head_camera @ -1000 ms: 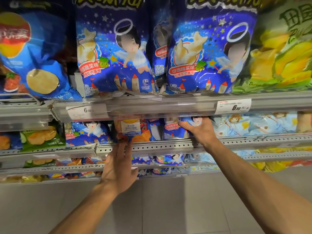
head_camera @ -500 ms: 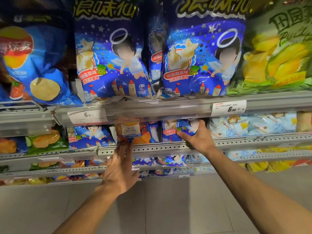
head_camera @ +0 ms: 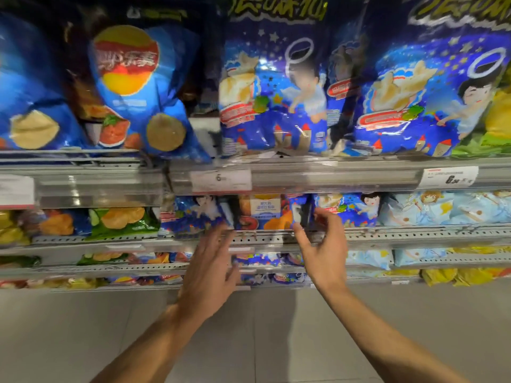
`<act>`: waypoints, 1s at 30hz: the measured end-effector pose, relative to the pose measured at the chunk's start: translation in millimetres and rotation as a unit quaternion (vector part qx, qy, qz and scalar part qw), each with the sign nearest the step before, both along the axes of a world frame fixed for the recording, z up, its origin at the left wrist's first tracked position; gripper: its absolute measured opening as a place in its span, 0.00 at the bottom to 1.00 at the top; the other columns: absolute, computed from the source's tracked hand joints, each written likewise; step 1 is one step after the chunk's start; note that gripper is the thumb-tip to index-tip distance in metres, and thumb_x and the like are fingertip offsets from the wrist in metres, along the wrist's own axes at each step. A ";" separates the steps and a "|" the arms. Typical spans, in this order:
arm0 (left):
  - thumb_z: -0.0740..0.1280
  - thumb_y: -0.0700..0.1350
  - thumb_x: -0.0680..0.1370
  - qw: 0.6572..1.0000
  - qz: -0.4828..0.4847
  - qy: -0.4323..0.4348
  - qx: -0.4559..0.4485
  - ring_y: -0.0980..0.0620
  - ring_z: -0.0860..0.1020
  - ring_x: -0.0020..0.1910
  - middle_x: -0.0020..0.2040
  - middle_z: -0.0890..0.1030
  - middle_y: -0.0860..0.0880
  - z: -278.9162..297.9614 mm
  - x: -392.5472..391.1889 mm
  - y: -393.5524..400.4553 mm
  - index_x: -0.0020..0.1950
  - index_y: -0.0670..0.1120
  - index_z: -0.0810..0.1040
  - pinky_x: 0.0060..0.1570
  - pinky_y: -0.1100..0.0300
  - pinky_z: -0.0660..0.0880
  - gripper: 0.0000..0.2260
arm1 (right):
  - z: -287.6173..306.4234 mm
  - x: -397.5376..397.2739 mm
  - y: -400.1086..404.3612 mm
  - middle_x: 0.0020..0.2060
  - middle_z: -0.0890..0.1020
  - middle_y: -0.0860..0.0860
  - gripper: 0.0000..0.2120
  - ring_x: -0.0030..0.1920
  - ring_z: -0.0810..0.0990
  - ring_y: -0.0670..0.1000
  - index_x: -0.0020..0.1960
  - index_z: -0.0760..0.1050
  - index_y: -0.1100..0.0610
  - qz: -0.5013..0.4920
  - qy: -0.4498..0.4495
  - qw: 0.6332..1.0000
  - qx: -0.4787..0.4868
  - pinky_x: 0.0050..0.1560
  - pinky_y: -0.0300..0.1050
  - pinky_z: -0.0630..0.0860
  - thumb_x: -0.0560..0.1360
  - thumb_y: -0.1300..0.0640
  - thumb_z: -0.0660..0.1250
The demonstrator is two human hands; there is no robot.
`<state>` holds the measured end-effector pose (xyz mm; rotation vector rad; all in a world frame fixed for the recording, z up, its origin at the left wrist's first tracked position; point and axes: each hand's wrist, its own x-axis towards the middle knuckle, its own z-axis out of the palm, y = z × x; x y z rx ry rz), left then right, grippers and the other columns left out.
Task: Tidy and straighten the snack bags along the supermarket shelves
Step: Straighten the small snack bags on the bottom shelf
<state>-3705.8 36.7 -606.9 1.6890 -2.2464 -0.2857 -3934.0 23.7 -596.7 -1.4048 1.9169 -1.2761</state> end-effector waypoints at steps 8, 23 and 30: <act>0.77 0.51 0.72 0.932 0.280 0.229 0.005 0.38 0.66 0.67 0.67 0.70 0.35 9.9 78.3 -60.0 0.71 0.37 0.66 0.68 0.42 0.65 0.35 | 2.7 43.5 -58.3 0.57 0.80 0.52 0.39 0.60 0.79 0.53 0.60 0.68 0.54 0.053 -0.011 0.989 0.139 0.66 0.57 0.75 0.60 0.41 0.84; 0.79 0.64 0.61 0.866 0.260 0.335 0.266 0.51 0.78 0.56 0.60 0.78 0.52 4.2 100.7 -116.6 0.61 0.52 0.77 0.56 0.56 0.75 0.33 | 1.1 51.5 -78.2 0.45 0.87 0.54 0.37 0.47 0.86 0.53 0.54 0.80 0.59 0.025 -0.040 0.979 0.200 0.52 0.55 0.84 0.56 0.35 0.82; 0.81 0.60 0.58 0.865 0.249 0.382 0.209 0.62 0.72 0.44 0.46 0.73 0.65 17.5 82.5 -107.0 0.50 0.60 0.76 0.47 0.68 0.67 0.25 | 27.3 42.3 -61.0 0.38 0.86 0.50 0.30 0.38 0.83 0.46 0.49 0.80 0.60 0.012 -0.077 0.982 0.174 0.43 0.52 0.82 0.61 0.37 0.82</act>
